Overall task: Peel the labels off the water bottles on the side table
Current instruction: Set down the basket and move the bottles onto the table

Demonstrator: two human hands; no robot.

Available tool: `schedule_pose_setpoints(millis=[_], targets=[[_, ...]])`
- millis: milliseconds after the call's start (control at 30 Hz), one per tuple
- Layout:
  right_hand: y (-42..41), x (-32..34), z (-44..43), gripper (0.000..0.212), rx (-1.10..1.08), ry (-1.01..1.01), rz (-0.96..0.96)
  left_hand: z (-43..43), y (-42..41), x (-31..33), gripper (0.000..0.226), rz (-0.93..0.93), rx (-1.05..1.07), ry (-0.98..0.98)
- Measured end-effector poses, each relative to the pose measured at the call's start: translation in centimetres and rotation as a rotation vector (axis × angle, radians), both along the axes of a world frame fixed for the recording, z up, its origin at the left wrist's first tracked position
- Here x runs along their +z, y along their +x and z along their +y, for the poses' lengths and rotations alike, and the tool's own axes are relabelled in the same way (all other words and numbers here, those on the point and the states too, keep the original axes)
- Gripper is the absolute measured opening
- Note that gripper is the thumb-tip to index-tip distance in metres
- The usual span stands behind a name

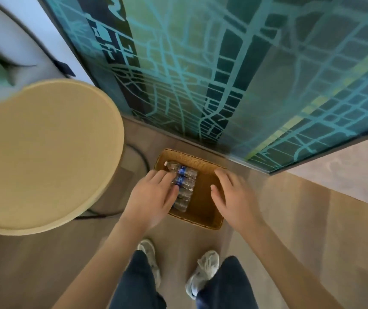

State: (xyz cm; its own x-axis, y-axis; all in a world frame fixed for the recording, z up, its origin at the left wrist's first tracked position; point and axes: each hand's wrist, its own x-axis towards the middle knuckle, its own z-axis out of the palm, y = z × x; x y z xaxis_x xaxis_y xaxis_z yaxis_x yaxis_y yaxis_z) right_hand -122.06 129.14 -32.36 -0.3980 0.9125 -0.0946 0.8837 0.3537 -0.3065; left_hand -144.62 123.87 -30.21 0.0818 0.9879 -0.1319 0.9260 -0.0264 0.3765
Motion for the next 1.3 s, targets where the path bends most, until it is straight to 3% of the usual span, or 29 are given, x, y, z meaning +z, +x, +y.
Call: schedule_pose_setpoints(millis=[333, 633, 800, 933, 1300], targets=[[-2.7, -30.7, 6.1, 0.042, 0.067, -0.013, -0.041, 4.5, -5.3, -31.8, 0.041, 0.098, -0.057, -0.139], [-4.0, -51.2, 10.7, 0.043, 0.237, 0.017, -0.067, 9.5, -6.3, -52.2, 0.034, 0.092, -0.273, -0.036], [-4.5, -56.0, 12.9, 0.044, 0.275, 0.084, -0.066, 11.0, -7.2, -57.3, 0.042, 0.120, -0.322, 0.054], [-5.1, -56.5, 14.4, 0.048, 0.256, 0.138, -0.060, 12.6, -7.9, -58.6, 0.035, 0.124, -0.324, 0.092], [-5.5, -58.1, 15.4, 0.057, 0.185, 0.022, -0.008, 14.9, -7.5, -61.7, 0.053, 0.095, -0.386, 0.059]])
